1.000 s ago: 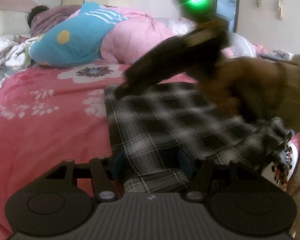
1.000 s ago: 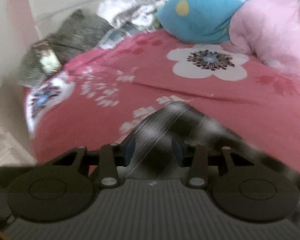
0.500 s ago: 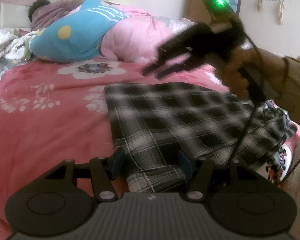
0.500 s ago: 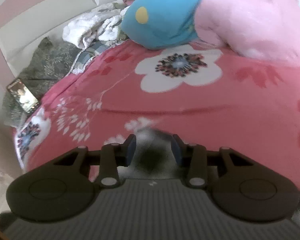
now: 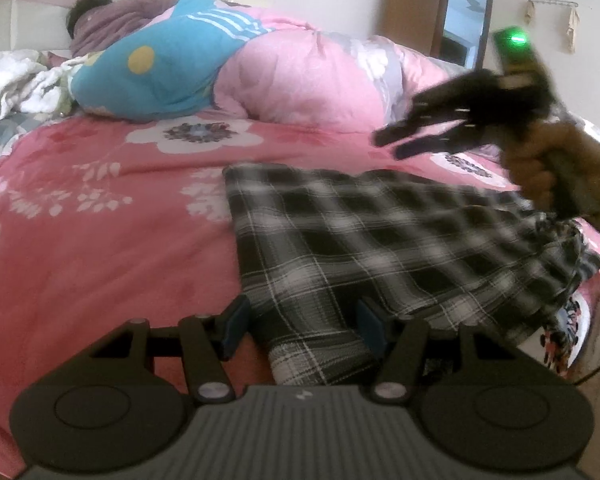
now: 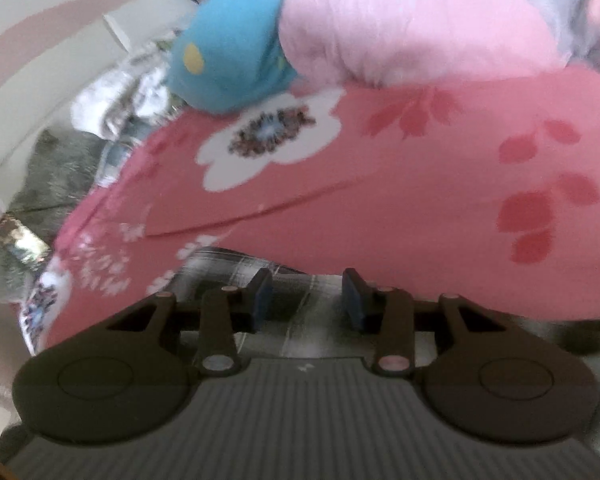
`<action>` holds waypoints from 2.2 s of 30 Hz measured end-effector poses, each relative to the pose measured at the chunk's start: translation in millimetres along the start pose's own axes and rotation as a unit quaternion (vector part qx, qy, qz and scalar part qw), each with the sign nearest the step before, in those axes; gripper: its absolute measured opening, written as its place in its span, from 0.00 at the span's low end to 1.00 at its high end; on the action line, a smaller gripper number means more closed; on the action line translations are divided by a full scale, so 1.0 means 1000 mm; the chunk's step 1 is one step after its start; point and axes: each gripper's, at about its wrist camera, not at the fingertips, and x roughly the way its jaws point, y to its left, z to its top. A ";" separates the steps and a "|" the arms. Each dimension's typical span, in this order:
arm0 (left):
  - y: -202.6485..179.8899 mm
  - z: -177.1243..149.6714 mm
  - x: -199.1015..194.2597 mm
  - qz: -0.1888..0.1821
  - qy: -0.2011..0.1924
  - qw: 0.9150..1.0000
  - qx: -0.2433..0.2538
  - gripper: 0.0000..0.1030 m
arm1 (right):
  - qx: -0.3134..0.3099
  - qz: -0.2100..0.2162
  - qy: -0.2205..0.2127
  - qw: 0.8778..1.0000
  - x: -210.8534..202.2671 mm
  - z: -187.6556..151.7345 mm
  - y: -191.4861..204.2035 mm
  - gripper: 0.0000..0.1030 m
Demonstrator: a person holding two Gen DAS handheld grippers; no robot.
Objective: Fold clothes
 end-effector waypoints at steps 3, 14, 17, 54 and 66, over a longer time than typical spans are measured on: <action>0.000 0.000 0.001 0.001 -0.001 1.000 0.003 0.59 | 0.001 -0.009 -0.002 1.000 -0.024 -0.011 -0.018 0.39; 0.011 0.002 -0.002 0.009 -0.024 0.999 -0.022 0.59 | 0.085 -0.044 -0.043 0.994 -0.052 -0.034 -0.085 0.37; 0.018 0.005 -0.002 0.018 -0.031 0.999 -0.039 0.59 | 0.078 -0.041 -0.073 0.993 -0.089 -0.044 -0.081 0.38; -0.054 0.033 0.010 0.068 -0.059 0.995 0.050 0.63 | -0.151 -0.137 -0.063 0.977 -0.140 -0.204 -0.001 0.52; -0.088 0.039 0.053 0.057 -0.032 0.996 0.062 0.87 | -0.115 -0.157 -0.073 0.978 -0.126 -0.150 -0.024 0.86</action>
